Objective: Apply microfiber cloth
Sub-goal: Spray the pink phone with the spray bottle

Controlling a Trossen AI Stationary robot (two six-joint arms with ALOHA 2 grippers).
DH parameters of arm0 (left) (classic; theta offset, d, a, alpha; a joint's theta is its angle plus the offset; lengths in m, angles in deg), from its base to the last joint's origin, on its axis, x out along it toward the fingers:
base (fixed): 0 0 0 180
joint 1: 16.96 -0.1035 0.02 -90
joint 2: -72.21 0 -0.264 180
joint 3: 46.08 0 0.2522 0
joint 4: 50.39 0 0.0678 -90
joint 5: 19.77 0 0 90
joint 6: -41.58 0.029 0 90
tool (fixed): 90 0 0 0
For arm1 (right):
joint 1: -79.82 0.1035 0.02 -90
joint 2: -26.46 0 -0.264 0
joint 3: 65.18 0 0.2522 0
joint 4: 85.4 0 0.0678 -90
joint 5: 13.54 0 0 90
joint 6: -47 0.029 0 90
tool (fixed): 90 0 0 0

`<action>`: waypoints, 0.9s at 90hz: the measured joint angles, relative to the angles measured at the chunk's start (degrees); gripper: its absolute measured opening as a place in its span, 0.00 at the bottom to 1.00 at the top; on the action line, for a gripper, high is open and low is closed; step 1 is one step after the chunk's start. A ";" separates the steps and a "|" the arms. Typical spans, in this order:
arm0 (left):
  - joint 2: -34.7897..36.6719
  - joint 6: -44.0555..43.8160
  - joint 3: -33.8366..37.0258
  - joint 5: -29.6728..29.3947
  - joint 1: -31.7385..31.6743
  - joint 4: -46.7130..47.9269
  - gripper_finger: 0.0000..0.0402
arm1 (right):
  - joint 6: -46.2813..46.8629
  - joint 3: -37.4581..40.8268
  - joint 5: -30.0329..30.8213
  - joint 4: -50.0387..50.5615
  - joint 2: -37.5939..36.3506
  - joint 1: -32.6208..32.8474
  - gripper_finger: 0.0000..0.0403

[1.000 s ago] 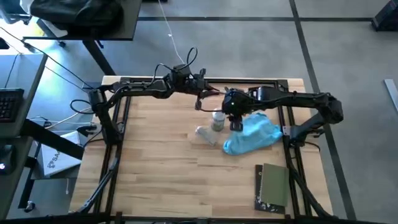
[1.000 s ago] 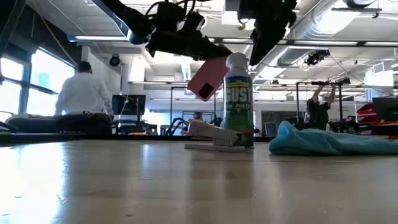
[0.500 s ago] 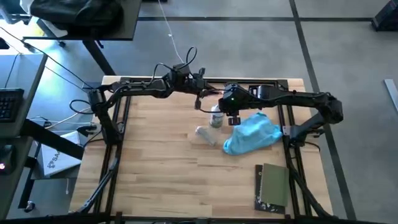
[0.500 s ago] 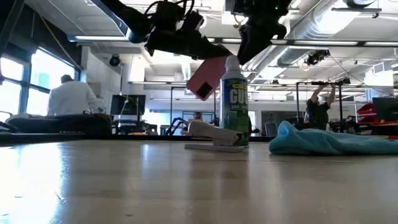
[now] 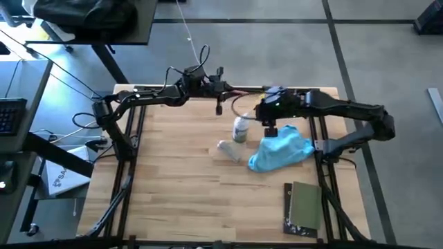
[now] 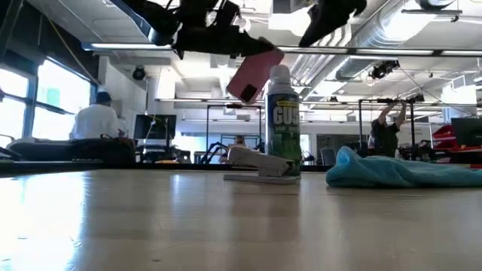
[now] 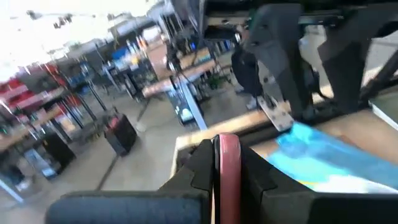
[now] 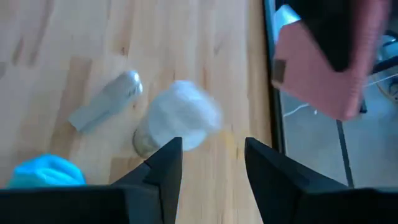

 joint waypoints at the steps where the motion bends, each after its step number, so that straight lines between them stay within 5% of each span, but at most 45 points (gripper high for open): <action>1: 0.00 0.13 0.00 0.00 0.00 -0.35 0.02 | 0.29 0.08 -0.01 -0.05 -0.25 -0.16 0.35; 20: 0.00 -0.91 0.00 3.51 -0.02 -7.94 0.02 | 9.26 7.89 -1.06 -6.99 -5.45 -3.32 0.35; 44: 0.00 -4.21 0.00 4.31 0.31 -4.32 0.02 | 17.08 25.73 -18.68 -25.10 -8.35 -2.93 0.35; 81: 0.00 -1.78 0.02 3.67 4.27 -2.41 0.02 | 10.69 28.03 -7.10 -26.13 -6.46 -3.68 0.35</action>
